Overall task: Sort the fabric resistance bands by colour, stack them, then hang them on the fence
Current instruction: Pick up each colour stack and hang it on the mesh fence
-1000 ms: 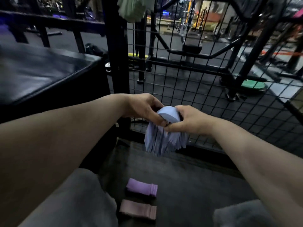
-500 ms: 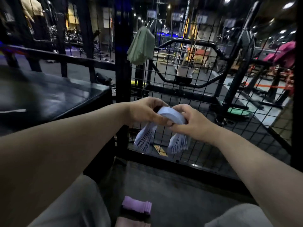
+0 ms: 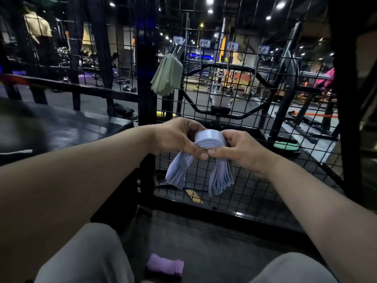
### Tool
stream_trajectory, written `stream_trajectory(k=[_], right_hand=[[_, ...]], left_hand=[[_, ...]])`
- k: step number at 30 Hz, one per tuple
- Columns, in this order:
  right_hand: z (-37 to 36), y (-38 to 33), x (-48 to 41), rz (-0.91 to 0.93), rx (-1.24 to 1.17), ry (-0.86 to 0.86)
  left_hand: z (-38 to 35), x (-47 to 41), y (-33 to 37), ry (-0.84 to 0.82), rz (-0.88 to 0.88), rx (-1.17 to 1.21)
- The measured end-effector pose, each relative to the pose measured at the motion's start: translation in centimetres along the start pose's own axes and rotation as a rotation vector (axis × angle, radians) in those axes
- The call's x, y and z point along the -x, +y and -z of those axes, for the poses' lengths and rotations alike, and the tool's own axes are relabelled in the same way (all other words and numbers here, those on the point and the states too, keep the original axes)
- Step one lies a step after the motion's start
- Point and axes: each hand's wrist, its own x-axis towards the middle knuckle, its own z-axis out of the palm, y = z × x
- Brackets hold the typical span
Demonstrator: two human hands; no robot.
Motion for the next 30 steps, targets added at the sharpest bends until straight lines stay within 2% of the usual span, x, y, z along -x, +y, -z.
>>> stream_trajectory(k=[7, 12, 18, 25, 30], right_hand=[[1.5, -0.7, 0.5, 0.016, 0.126, 0.002], [1.6, -1.2, 0.0, -0.008, 0.24, -0.013], [1.6, -1.5, 0.3, -0.069, 0.328, -0.045], [1.5, -1.4, 0.3, -0.065, 0.232, 0.014], [1.6, -1.2, 0.5, -0.051, 0.113, 0.042]], left_hand=[[-0.6, -0.3, 1.6, 0.019, 0.004, -0.199], [-1.0, -0.6, 1.7, 0.079, -0.027, -0.146], [-0.8, -0.7, 1.8, 0.065, -0.027, -0.122], [-1.2, -1.4, 2.3, 0.097, -0.067, 0.002], [-1.0, -1.9, 2.6, 0.056, -0.069, 0.1]])
